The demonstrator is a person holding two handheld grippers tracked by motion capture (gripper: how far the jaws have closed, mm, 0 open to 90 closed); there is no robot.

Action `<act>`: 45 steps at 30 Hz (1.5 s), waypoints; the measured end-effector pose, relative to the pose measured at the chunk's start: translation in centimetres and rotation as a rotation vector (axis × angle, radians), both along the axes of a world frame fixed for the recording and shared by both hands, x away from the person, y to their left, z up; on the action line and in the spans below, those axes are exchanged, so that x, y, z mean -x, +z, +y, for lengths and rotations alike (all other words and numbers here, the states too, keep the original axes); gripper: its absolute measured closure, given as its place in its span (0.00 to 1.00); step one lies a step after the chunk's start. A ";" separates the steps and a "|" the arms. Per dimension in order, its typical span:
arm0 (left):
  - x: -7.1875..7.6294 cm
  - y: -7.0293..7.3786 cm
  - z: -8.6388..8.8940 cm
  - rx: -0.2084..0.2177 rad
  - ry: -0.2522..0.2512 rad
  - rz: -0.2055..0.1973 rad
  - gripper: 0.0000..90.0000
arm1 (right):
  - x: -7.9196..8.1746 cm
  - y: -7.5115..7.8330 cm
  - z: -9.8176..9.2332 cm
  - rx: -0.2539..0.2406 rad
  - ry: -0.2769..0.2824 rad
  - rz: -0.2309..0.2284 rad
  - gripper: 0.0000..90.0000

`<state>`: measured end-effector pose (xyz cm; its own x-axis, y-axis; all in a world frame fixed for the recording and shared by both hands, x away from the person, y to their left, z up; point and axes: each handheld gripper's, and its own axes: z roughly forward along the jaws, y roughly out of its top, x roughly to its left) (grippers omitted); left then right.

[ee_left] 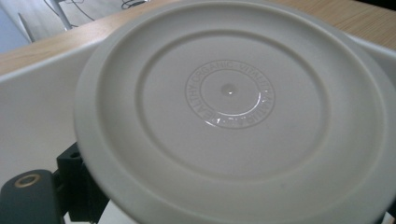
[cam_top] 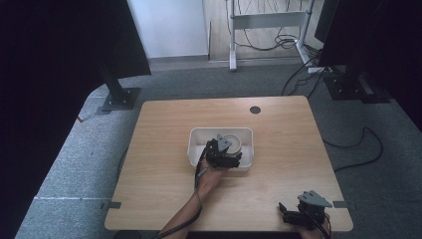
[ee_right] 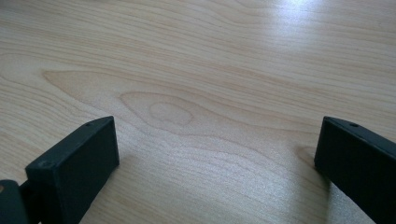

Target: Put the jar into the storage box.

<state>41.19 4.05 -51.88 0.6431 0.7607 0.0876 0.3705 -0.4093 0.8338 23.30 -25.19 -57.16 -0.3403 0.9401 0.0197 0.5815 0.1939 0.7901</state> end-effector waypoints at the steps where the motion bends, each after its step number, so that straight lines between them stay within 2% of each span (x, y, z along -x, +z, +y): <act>1: 0.0 -0.2 -0.1 -0.002 0.005 0.002 0.11 | 0.0 0.0 0.0 0.000 0.000 0.000 0.00; 10: -0.2 -1.3 -0.5 -0.007 0.026 0.046 0.11 | 0.0 0.0 0.0 0.000 0.000 0.000 0.00; 15: -0.1 -1.3 -0.8 -0.029 0.029 0.042 0.11 | 0.0 0.0 0.0 0.000 0.000 0.000 0.00; 20: -0.5 -1.1 -0.6 -0.016 0.037 0.099 0.11 | 0.0 0.0 0.0 0.000 0.000 0.000 0.00; 24: -0.6 -1.1 -0.8 -0.057 0.035 0.110 0.10 | 0.0 0.0 0.0 0.000 0.001 0.000 0.00; 26: -0.7 -1.1 -0.9 -0.059 0.033 0.119 0.08 | 0.0 0.0 0.0 0.000 0.000 0.000 0.00; 31: -0.8 -0.9 -0.5 -0.021 0.033 0.133 0.03 | 0.0 0.0 0.0 0.000 0.001 0.000 0.00; 34: -0.7 -0.8 -0.5 -0.018 0.026 0.135 0.03 | 0.0 0.0 0.0 0.000 0.001 0.000 0.00; 41: -0.3 -0.3 -0.3 -0.002 0.014 0.118 0.03 | 0.0 0.0 0.0 0.000 0.000 0.000 0.00; 45: -0.1 0.2 0.1 0.020 0.003 0.108 0.03 | 0.0 0.0 0.0 0.001 0.000 0.000 0.00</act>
